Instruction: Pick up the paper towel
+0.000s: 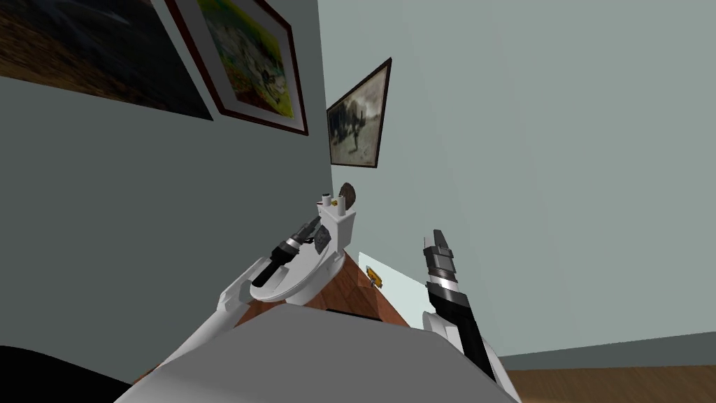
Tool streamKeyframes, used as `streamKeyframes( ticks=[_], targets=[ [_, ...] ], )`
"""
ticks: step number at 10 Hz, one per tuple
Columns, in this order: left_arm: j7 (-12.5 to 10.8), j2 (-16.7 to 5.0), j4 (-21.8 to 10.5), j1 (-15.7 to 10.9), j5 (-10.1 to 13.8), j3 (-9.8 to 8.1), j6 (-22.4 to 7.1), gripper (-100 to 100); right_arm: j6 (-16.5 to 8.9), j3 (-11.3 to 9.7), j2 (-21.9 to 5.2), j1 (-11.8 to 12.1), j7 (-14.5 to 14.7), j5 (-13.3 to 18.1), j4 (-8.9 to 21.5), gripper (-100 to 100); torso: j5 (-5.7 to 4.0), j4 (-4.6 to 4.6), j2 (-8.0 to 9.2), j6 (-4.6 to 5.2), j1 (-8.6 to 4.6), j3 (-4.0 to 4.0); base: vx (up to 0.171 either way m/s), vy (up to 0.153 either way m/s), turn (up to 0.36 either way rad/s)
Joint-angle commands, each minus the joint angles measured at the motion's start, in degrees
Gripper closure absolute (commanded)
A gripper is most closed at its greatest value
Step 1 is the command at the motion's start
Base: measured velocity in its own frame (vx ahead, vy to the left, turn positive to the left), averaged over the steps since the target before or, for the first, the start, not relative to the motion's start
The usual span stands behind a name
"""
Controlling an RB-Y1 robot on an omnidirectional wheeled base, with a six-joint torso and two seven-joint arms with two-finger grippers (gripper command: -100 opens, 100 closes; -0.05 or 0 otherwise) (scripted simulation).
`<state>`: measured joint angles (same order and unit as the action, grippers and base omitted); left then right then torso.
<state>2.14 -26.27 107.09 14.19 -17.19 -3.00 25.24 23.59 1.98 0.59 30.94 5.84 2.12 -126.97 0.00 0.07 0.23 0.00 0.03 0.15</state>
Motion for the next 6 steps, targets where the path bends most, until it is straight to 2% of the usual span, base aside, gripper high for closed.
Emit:
streamKeyframes(
  ticks=[1,3,6],
  targets=[
    [0.4,-1.7,-2.0,-1.1,-2.1,-0.28,-0.3,-100,0.0,0.0,0.0,0.0,0.0,0.0,0.0,0,0.00,0.00,0.00,0.00,0.00,0.00,-0.045,-0.022,-0.113],
    [0.6,-3.7,-4.5,-2.6,-5.0,-0.52,-0.7,-100,0.0,0.0,0.0,0.0,0.0,0.0,0.0,0,0.01,-0.02,-0.09,-0.01,0.02,-0.05,-0.026,-0.015,-0.128],
    [0.9,-6.4,-8.1,-4.7,-9.8,-0.80,-1.2,-100,0.0,0.0,0.0,0.0,0.0,0.0,0.0,0,0.02,-0.06,-0.28,-0.02,0.10,-0.16,0.013,0.002,-0.109]
  ],
)
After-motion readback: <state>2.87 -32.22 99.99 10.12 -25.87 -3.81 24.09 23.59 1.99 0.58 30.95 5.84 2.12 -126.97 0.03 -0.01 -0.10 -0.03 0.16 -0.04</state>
